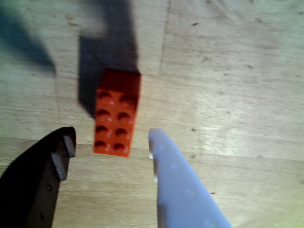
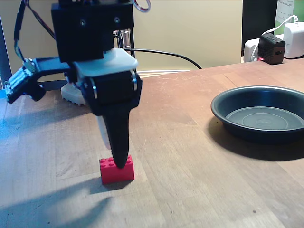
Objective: Grasp a lego block and put it in the bin.
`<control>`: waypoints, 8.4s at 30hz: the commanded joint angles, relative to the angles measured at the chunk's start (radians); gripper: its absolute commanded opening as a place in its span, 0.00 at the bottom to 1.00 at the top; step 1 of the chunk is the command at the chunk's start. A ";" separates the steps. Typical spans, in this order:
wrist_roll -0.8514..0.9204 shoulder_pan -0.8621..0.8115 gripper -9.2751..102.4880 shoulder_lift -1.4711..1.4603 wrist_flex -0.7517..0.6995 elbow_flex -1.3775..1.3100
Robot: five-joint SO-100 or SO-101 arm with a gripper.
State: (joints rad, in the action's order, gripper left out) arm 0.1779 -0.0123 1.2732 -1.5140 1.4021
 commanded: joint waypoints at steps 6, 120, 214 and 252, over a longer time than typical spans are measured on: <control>0.009 0.005 0.20 -0.055 0.020 -0.025; -0.844 0.758 0.20 -0.063 -0.025 -0.233; -0.160 -0.029 0.08 1.669 0.529 1.706; -0.078 -0.026 0.08 1.669 0.517 1.750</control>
State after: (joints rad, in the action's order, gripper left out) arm 0.0966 -0.0368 2.9345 -0.9956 3.1032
